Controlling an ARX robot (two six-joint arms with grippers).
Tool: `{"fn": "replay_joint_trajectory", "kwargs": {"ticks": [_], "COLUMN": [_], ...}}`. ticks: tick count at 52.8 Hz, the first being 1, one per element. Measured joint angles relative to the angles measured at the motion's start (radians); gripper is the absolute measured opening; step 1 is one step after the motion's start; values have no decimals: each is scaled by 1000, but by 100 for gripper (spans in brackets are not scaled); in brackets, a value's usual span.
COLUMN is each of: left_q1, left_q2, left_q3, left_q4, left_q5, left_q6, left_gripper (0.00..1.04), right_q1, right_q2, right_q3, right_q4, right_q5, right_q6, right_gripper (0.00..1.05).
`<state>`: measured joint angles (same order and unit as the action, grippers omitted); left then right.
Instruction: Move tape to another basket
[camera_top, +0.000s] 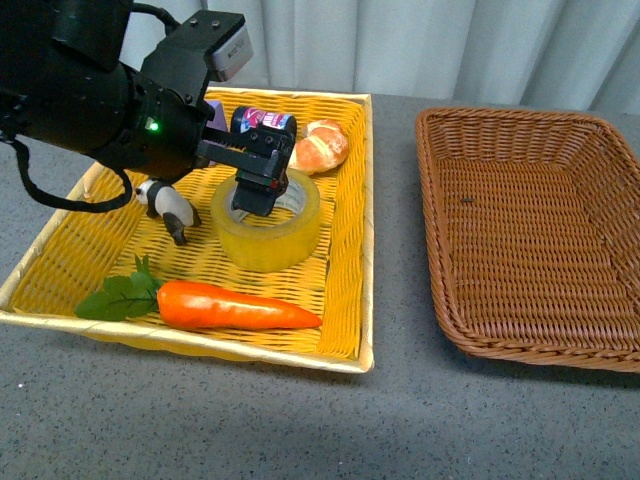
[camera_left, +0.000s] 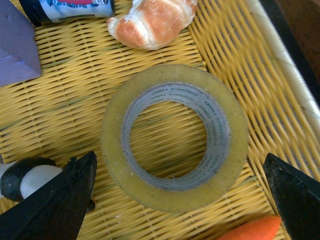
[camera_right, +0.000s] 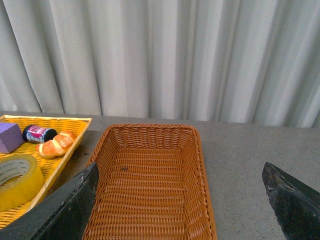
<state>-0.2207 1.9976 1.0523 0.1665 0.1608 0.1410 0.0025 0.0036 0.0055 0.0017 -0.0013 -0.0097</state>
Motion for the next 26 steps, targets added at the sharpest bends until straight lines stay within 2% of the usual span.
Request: {"fn": "replay_joint_trajectory", "kwargs": {"ticks": [26], "left_q1": [48], "left_q2": [180], "left_q3": [213], "left_q4": [-109], "left_q5": [-45], "left_q6": [36], "left_gripper": [98], "right_q1": [0], "right_q2": [0], "right_q3": [0], "right_q4": [0], "right_q5": [0], "right_q6": [0], "right_gripper": [96]}}
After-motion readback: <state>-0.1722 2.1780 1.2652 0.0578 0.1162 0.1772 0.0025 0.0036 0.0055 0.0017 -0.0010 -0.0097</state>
